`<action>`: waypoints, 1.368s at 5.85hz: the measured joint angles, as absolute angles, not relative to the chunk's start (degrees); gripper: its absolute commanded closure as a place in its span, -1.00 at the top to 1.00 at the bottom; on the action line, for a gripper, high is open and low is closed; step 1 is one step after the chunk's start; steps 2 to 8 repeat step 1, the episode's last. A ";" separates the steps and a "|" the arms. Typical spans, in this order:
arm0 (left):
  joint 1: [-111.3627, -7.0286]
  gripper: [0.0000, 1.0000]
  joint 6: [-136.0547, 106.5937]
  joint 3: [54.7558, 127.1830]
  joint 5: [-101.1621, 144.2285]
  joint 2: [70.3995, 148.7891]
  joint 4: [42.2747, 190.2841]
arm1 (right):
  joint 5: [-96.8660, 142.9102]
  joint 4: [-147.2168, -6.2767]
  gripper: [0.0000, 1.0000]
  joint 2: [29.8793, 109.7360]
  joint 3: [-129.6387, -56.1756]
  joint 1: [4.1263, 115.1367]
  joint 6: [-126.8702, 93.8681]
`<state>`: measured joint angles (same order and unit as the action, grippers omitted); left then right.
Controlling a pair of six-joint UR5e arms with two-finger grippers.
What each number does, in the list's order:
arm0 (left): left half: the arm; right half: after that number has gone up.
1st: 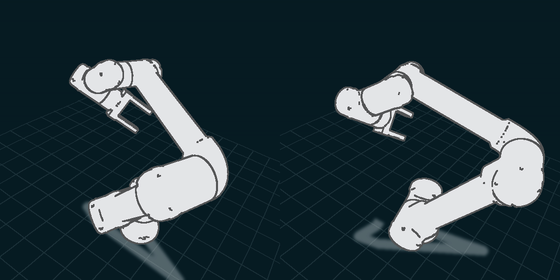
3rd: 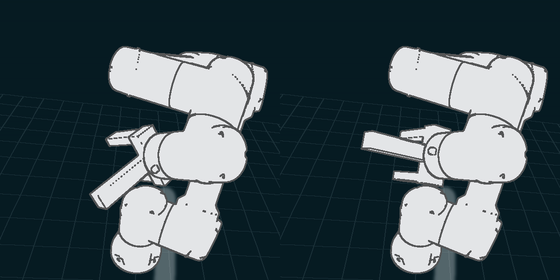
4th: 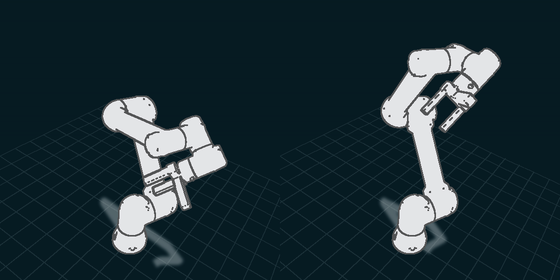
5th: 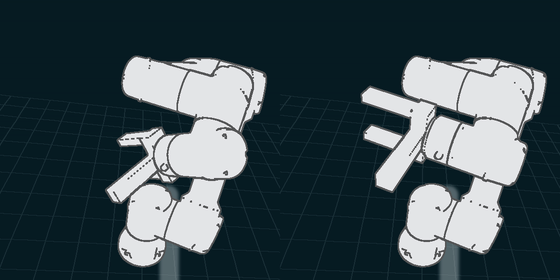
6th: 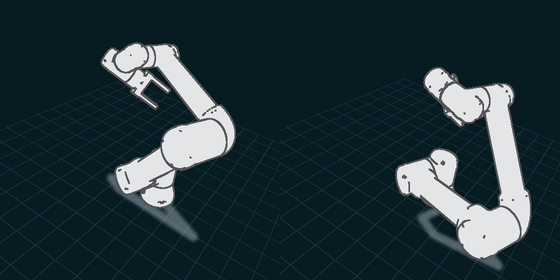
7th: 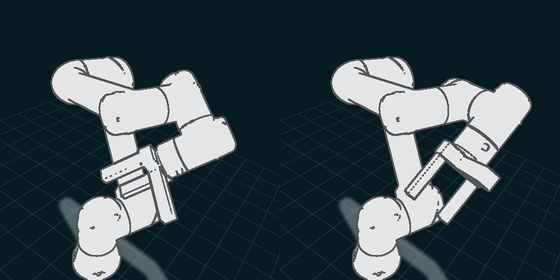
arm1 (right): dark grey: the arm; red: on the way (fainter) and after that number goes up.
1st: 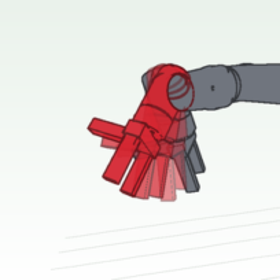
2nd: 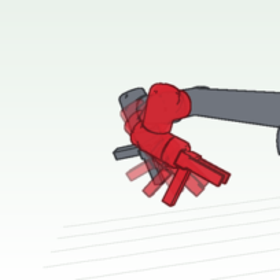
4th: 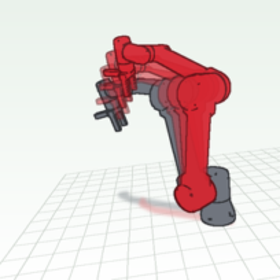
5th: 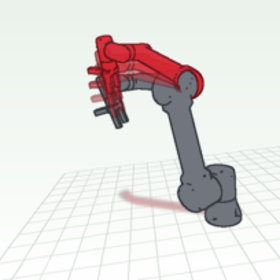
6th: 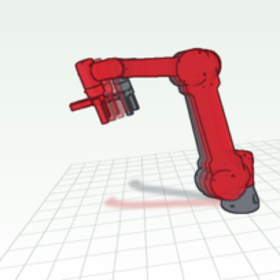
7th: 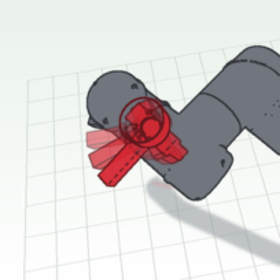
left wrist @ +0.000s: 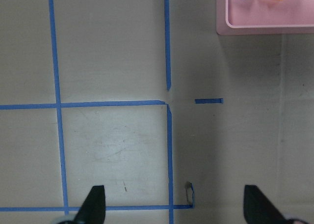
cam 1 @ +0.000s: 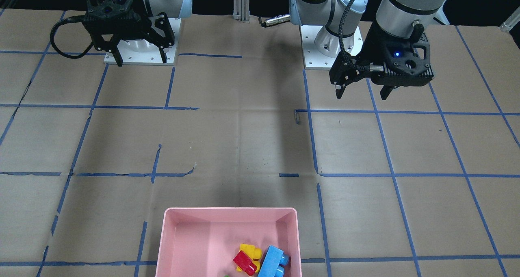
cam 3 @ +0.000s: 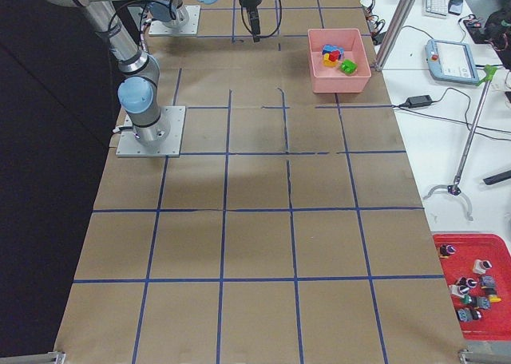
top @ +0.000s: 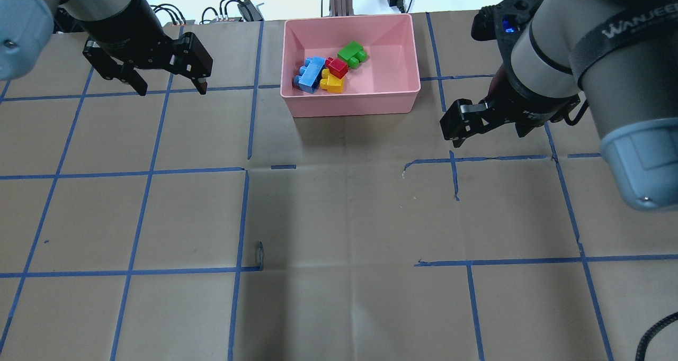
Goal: Put all blocks into box
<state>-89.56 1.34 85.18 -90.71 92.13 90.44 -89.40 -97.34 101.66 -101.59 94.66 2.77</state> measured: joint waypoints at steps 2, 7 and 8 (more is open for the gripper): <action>-89.56 1.00 0.23 85.22 -90.70 92.16 90.44 | -89.35 -97.37 1.00 101.67 -101.67 94.66 2.80; -89.56 1.00 0.23 85.22 -90.70 92.16 90.44 | -89.35 -97.37 1.00 101.67 -101.67 94.66 2.80; -89.56 1.00 0.23 85.22 -90.70 92.16 90.44 | -89.35 -97.37 1.00 101.67 -101.67 94.66 2.80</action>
